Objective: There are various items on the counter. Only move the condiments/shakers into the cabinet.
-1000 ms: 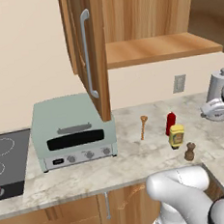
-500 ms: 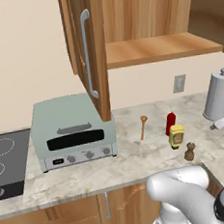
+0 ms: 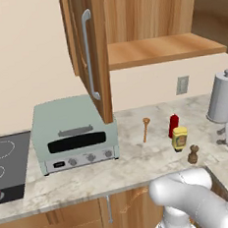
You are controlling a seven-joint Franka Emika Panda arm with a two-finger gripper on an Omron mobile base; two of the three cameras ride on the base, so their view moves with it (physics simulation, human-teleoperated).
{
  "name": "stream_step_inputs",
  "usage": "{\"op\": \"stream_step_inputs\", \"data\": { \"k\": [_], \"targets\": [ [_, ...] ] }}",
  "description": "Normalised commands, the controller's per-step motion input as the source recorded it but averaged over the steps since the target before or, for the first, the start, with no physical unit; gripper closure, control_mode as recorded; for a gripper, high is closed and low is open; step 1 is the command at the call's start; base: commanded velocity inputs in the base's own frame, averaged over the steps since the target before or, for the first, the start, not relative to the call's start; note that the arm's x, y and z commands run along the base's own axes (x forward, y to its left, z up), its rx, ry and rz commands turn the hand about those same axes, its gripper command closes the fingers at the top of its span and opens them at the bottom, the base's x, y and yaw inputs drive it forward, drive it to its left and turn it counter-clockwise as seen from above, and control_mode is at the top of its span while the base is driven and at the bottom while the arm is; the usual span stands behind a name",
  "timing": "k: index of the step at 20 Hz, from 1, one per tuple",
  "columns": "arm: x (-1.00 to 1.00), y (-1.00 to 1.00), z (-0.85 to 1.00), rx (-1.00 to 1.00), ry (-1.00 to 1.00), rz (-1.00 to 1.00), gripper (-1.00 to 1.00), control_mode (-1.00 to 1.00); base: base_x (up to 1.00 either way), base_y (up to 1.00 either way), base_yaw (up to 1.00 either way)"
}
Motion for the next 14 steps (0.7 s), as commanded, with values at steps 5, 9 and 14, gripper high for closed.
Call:
{"op": "stream_step_inputs", "data": {
  "k": [5, 9, 14],
  "targets": [
    [0.01, -0.03, -0.41, 0.03, -0.3, 0.28, -1.0, -1.0, 0.0, 0.0, 0.0],
    [0.17, 0.0, -0.34, -0.01, 0.02, 0.07, -1.0, -1.0, 0.0, 0.0, 0.0],
    [0.19, 0.0, -0.25, 0.0, 0.04, 0.01, -1.0, -1.0, 0.0, 0.0, 0.0]
  ]
}}
